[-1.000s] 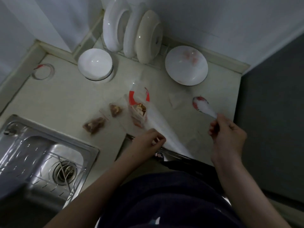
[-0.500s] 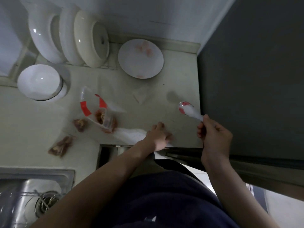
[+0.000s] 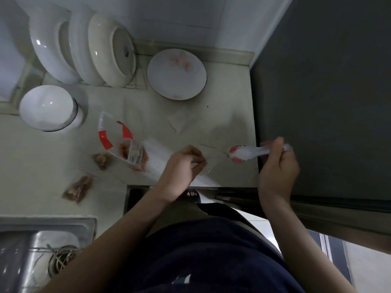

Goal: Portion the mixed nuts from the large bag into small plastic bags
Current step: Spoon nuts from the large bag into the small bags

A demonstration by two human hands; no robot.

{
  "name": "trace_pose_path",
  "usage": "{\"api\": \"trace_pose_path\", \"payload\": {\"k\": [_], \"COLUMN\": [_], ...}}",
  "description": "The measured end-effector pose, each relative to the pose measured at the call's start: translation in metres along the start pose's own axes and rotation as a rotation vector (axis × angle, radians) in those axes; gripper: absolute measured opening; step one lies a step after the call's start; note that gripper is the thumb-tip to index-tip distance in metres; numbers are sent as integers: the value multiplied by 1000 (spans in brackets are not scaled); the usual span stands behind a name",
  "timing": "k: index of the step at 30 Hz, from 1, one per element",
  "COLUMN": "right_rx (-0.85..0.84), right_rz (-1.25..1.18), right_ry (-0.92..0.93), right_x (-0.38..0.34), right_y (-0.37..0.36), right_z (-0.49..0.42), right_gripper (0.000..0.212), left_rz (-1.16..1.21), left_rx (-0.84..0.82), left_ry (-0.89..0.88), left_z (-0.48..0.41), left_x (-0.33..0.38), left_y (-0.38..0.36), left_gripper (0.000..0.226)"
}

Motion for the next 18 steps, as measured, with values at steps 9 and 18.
{"api": "trace_pose_path", "payload": {"k": [9, 18], "right_rx": [-395, -804], "right_rz": [27, 227], "right_ry": [198, 296], "right_x": [-40, -37], "right_y": [-68, -122], "right_z": [17, 50], "right_gripper": [25, 5], "left_rz": [-405, -566], "left_rx": [133, 142], "left_ry": [-407, -299], "left_z": [37, 53], "left_x": [49, 57], "left_y": [57, 73], "left_gripper": [15, 27]}}
Point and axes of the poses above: each hand's wrist, its own z-axis away from the middle knuckle, its own y-axis out of the back of the hand, x = y × z, the point moved 10 cm from there along -z, towards the middle knuckle, and after that the axes turned 2 degrees about z, right-handed, at the moved point
